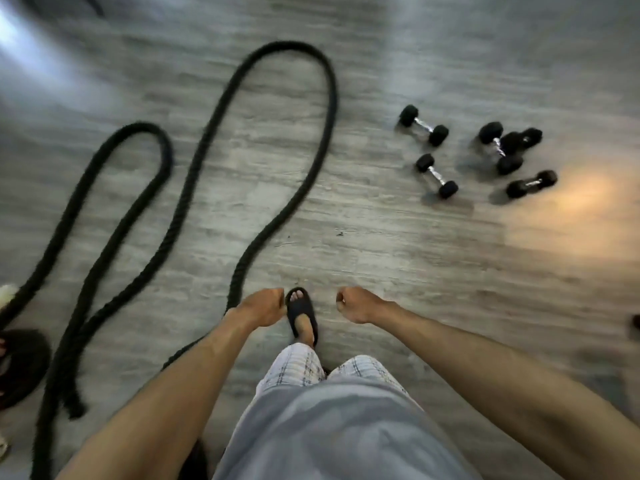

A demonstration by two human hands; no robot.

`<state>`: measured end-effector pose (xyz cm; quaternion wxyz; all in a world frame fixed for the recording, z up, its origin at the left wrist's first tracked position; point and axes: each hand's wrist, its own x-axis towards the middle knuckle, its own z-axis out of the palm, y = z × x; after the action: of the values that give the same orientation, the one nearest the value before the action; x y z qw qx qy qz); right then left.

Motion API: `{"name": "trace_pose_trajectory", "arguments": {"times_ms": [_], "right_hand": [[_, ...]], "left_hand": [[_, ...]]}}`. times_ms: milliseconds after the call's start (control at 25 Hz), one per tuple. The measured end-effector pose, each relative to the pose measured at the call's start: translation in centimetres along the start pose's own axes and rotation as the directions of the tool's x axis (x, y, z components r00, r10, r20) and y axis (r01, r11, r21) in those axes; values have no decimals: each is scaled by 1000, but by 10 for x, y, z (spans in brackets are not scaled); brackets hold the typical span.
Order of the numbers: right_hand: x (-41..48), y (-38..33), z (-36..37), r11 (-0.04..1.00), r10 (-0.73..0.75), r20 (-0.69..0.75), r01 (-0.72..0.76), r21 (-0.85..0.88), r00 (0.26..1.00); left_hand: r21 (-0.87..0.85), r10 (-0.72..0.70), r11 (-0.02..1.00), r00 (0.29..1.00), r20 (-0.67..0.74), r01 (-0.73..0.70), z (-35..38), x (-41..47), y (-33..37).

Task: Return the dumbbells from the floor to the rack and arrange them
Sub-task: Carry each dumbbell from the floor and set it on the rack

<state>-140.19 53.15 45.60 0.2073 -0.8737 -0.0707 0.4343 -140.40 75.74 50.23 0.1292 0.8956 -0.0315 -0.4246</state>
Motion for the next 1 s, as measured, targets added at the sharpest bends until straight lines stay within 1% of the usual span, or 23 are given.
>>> {"name": "trace_pose_trajectory", "arguments": {"times_ms": [120, 160, 240, 320, 360, 440, 520, 640, 720, 880, 960, 1000], "right_hand": [[19, 32, -41, 986, 121, -40, -115, 119, 992], [26, 39, -57, 980, 152, -64, -142, 138, 986], [39, 52, -90, 951, 232, -102, -203, 233, 967], [50, 62, -122, 920, 295, -105, -253, 298, 950], [60, 67, -141, 908, 320, -115, -270, 319, 940], [74, 77, -173, 863, 372, -159, -278, 421, 915], [92, 90, -202, 839, 414, -184, -295, 457, 891], [115, 109, -240, 801, 453, -198, -300, 518, 869], [137, 126, -268, 790, 463, -183, -310, 530, 867], [188, 171, -341, 761, 470, -186, -290, 580, 863], [211, 191, -375, 753, 464, -168, -288, 591, 870], [223, 204, -396, 732, 470, -151, -288, 618, 870]], "left_hand": [[81, 118, 989, 992, 54, -122, -43, 65, 37], [107, 144, 983, 987, 75, -152, -58, 89, 48], [162, 192, 965, 975, 112, -208, -92, 133, 67], [202, 215, 948, 964, 155, -244, -124, 169, 87], [229, 236, 935, 957, 169, -271, -143, 189, 99], [270, 275, 907, 940, 201, -323, -173, 222, 120], [311, 289, 881, 926, 242, -356, -197, 255, 139], [364, 296, 843, 907, 299, -395, -231, 302, 167], [388, 311, 817, 892, 328, -428, -255, 340, 190], [430, 317, 789, 891, 325, -438, -312, 416, 248], [458, 310, 774, 892, 329, -438, -338, 448, 276], [455, 300, 781, 896, 328, -428, -353, 467, 292]]}}
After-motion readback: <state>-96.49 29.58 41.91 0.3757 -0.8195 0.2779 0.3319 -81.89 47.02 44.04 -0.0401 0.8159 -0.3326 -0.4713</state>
